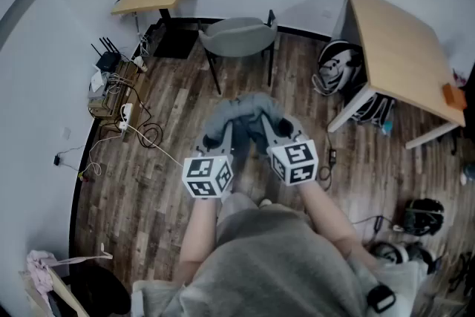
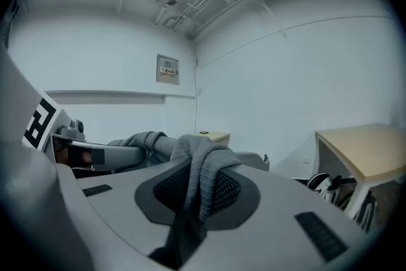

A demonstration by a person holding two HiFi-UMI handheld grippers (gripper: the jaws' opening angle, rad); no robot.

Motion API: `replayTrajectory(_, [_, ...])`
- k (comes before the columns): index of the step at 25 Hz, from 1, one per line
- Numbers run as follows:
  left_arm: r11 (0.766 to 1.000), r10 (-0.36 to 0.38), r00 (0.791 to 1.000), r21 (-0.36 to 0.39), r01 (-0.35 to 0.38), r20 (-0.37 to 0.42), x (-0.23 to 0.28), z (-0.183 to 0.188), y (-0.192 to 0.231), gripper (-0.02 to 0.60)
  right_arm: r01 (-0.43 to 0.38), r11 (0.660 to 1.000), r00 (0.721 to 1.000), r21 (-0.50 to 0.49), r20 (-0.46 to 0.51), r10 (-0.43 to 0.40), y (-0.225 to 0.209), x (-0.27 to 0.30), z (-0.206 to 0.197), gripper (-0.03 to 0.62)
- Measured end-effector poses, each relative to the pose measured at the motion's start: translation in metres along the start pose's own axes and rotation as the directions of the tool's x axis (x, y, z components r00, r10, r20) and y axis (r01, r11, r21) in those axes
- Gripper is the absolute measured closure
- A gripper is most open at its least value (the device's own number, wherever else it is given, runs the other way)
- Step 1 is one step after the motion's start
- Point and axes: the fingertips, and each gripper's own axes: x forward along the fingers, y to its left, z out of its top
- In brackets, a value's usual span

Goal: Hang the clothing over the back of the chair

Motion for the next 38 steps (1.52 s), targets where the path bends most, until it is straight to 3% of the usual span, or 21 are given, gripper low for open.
replayTrajectory(26, [0.999, 0.035, 0.999, -0.001, -0.035, -0.011, 0.023, 0.002, 0.0, 0.525, -0.024, 1.0, 0.999, 0.015, -0.021, 0.024, -0.017, 0.011, 0.0, 0.545])
replayTrajectory(38, [1.0, 0.019, 1.0, -0.01, -0.019, -0.009, 0.093, 0.019, 0.034, 0.525, -0.006, 1.0, 1.0, 0.017, -0.024, 0.007, -0.052, 0.079, 0.013, 0.545])
